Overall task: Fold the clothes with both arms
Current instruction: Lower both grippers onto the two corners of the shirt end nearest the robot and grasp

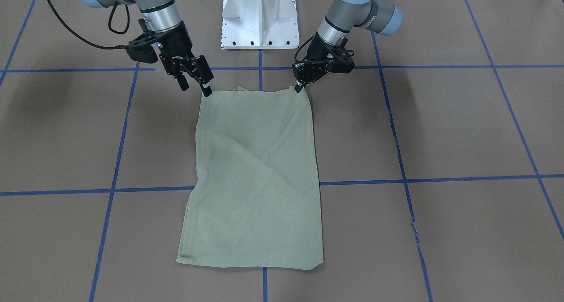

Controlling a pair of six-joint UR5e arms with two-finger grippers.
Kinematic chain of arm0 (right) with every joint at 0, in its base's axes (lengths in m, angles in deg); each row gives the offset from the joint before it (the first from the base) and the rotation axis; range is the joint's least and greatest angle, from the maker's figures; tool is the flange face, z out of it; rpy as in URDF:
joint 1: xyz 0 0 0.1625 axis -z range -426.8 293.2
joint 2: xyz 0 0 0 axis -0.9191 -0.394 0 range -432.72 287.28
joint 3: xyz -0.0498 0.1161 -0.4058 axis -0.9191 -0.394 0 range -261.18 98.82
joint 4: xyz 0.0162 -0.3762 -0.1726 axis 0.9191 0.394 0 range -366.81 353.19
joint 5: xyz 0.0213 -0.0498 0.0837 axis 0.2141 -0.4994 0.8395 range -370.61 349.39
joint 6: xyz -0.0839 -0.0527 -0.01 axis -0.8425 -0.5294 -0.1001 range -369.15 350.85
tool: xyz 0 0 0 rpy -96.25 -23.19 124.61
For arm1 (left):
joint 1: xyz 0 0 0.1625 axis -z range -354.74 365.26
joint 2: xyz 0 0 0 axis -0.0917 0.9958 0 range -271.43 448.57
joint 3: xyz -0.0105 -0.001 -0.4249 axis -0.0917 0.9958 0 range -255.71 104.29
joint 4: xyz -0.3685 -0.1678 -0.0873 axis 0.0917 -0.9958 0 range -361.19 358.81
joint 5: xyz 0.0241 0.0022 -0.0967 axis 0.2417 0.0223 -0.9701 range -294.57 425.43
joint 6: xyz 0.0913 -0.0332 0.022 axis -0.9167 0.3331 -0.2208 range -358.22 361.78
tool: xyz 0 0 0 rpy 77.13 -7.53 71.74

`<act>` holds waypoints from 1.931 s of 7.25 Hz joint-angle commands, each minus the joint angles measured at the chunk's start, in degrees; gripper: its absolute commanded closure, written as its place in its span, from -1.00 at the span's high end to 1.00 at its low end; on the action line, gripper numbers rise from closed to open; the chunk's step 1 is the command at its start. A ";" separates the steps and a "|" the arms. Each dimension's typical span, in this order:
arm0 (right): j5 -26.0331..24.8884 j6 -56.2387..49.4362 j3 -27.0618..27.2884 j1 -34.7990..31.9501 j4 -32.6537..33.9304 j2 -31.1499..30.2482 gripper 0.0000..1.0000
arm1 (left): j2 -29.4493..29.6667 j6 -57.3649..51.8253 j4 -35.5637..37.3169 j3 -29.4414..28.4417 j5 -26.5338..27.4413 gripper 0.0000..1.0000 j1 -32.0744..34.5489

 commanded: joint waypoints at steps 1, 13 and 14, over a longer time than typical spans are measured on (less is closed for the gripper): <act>-3.50 2.37 -4.15 4.30 4.12 3.31 0.94 | -0.01 0.00 0.00 0.46 0.09 -1.00 0.00; -4.48 9.93 -12.60 7.39 4.29 6.91 0.33 | -0.01 0.00 0.00 0.64 0.09 -1.00 0.00; -4.57 10.02 -12.78 7.57 4.29 7.26 0.31 | -0.01 0.00 0.00 0.64 0.09 -1.00 0.00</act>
